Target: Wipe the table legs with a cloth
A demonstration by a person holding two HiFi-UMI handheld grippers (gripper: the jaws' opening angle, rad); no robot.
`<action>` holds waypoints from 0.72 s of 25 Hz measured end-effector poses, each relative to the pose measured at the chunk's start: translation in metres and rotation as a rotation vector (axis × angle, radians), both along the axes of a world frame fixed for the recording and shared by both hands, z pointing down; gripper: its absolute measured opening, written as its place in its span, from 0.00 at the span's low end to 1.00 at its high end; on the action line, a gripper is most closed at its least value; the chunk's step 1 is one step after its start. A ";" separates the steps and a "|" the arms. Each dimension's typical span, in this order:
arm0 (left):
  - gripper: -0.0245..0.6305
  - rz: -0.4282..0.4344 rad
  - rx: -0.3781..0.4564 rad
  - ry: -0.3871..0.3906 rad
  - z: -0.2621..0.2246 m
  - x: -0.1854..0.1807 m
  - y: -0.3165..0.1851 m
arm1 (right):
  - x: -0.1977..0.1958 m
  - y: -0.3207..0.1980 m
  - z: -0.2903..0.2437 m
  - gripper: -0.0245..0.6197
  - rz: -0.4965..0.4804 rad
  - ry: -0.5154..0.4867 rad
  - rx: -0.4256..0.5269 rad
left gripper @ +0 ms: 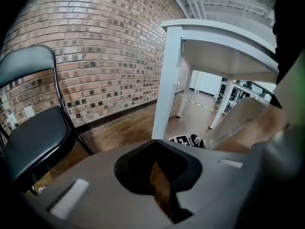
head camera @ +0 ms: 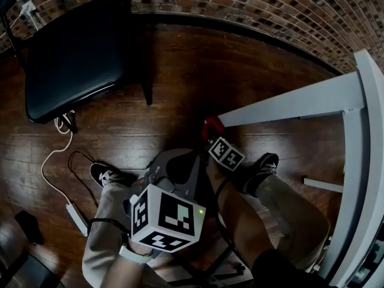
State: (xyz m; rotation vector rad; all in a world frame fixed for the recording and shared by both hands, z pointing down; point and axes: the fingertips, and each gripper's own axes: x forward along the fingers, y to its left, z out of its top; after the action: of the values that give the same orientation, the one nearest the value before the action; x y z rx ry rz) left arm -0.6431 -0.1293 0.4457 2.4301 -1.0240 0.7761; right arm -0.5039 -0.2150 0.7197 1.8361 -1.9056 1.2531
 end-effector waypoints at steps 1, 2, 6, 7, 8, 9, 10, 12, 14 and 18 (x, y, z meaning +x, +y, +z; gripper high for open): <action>0.04 0.004 -0.002 -0.002 0.001 0.001 0.001 | 0.001 0.001 0.009 0.21 -0.007 0.009 -0.016; 0.04 0.008 -0.003 -0.001 0.001 0.003 0.002 | 0.002 0.002 0.017 0.21 -0.014 0.016 -0.030; 0.04 0.036 -0.011 0.001 0.001 0.011 0.008 | 0.004 0.003 0.050 0.21 -0.034 0.033 -0.082; 0.04 0.044 -0.013 0.001 0.001 0.012 0.009 | 0.005 0.004 0.058 0.21 -0.032 0.032 -0.095; 0.04 0.052 -0.015 -0.001 0.002 0.012 0.011 | 0.005 0.003 0.065 0.21 -0.027 0.029 -0.106; 0.04 0.057 -0.018 -0.005 0.003 0.012 0.012 | 0.004 0.003 0.072 0.21 -0.018 0.024 -0.116; 0.04 0.060 -0.021 -0.009 0.005 0.010 0.013 | 0.003 0.002 0.079 0.21 -0.007 0.018 -0.125; 0.04 0.058 -0.028 -0.016 0.008 0.005 0.015 | 0.001 0.001 0.091 0.21 0.017 0.005 -0.143; 0.04 0.051 -0.034 -0.021 0.011 0.000 0.015 | -0.001 0.002 0.103 0.21 0.030 -0.006 -0.170; 0.04 0.046 -0.039 -0.028 0.013 -0.004 0.015 | 0.002 0.021 0.130 0.21 0.010 0.023 -0.285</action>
State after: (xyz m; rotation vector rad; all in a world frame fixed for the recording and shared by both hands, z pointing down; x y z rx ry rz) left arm -0.6475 -0.1145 0.4587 2.4239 -0.9568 0.8398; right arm -0.5015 -0.1938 0.8493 1.7062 -1.6104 1.4157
